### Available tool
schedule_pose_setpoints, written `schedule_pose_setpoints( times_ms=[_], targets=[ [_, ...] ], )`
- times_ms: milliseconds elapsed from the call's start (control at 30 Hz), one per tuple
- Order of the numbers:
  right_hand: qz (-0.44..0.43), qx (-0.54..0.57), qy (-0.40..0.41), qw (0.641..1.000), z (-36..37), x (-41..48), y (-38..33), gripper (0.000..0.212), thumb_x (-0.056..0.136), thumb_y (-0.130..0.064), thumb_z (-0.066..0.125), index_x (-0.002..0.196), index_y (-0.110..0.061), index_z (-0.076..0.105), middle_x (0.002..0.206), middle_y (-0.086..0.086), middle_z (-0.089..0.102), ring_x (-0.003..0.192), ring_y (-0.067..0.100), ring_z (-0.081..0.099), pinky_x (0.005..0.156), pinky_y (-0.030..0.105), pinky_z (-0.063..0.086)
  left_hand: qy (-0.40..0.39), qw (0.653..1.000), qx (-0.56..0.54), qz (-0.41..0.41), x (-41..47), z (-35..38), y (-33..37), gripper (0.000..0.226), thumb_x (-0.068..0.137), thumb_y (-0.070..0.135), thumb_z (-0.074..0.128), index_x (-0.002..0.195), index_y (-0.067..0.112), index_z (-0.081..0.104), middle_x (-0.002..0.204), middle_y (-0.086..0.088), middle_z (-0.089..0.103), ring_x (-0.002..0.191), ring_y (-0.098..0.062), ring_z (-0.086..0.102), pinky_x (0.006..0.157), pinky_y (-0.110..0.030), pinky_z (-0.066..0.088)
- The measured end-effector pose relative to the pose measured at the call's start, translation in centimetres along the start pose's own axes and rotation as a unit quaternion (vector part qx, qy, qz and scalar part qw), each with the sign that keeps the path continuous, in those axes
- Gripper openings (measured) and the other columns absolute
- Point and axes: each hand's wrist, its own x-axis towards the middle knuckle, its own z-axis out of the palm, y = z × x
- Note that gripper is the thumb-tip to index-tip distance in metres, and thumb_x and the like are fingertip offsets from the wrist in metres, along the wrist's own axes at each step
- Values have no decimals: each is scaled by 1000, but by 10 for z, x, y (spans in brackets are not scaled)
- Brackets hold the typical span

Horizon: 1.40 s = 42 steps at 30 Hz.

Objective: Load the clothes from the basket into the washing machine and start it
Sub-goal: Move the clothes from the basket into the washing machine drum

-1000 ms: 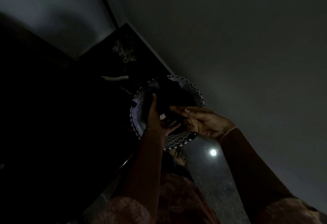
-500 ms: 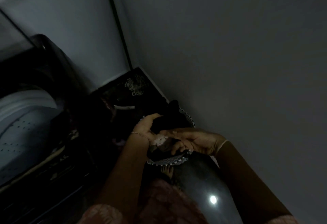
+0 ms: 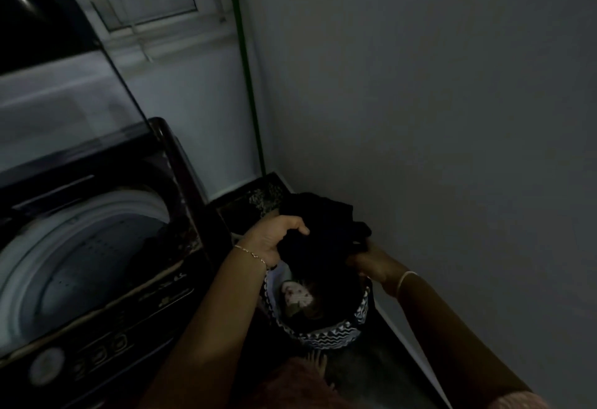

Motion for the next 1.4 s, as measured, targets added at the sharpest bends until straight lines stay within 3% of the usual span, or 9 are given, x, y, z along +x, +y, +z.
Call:
schedule_pose_setpoints(
  times_ms=[100,200,333,433,633,900,1000,1133,1400],
  targets=[
    [-64,-30,40,997,5,4,-9,61,82,6,65,137,-3,39,126,13,52,121,33,52,101,46,45,-19,998,19,52,-14,2,16,30,78,-12,53,100,3,68,95,-15,67,87,-29,63,76,-37,55],
    [-58,-42,22,997,8,7,-17,78,73,7,70,140,-10,34,134,12,50,121,31,52,100,46,47,-33,994,28,102,-25,5,34,35,76,-14,53,100,8,67,102,-15,65,95,-31,62,82,-42,54],
    [-74,-44,30,996,8,21,-20,103,53,-11,83,142,-20,32,138,5,46,127,27,47,102,47,46,-52,983,64,161,-40,7,60,43,77,-14,58,114,7,62,106,-13,66,105,-29,61,85,-38,53],
    [-89,-69,30,993,9,27,-38,122,44,-31,88,147,-21,25,146,2,38,133,27,41,106,46,42,-68,971,82,215,-55,12,81,39,78,-15,57,107,10,62,100,-7,66,102,-25,60,91,-37,51],
    [-93,50,3,994,23,12,-91,77,79,2,71,145,-6,31,144,7,42,132,28,44,100,31,43,-98,949,51,294,-77,10,120,60,72,-12,64,128,5,54,106,-8,65,106,-23,60,97,-36,49],
    [-100,147,13,984,41,41,-124,66,72,-18,79,131,-12,51,130,13,59,111,27,62,96,44,51,-141,923,50,356,-101,13,165,52,75,-14,61,124,0,54,105,-10,65,106,-25,61,97,-37,50],
    [-105,194,40,975,46,44,-133,56,82,-15,73,131,-15,46,129,3,56,114,23,58,101,41,47,-139,921,9,364,-102,11,175,65,65,-7,66,129,-1,51,110,-13,65,108,-27,61,97,-39,50],
    [-74,205,76,973,42,51,-137,51,93,-31,59,138,-12,46,125,11,61,108,30,61,97,47,49,-150,916,-12,372,-99,-1,179,61,68,-6,66,128,1,54,112,-12,66,108,-25,63,95,-36,51],
    [-69,331,141,931,14,39,-152,30,99,-12,42,127,-4,54,117,20,62,104,42,59,68,36,49,-94,934,-26,344,-57,-65,151,44,82,-3,63,123,10,60,121,-9,66,112,-23,62,96,-33,50]
  ],
)
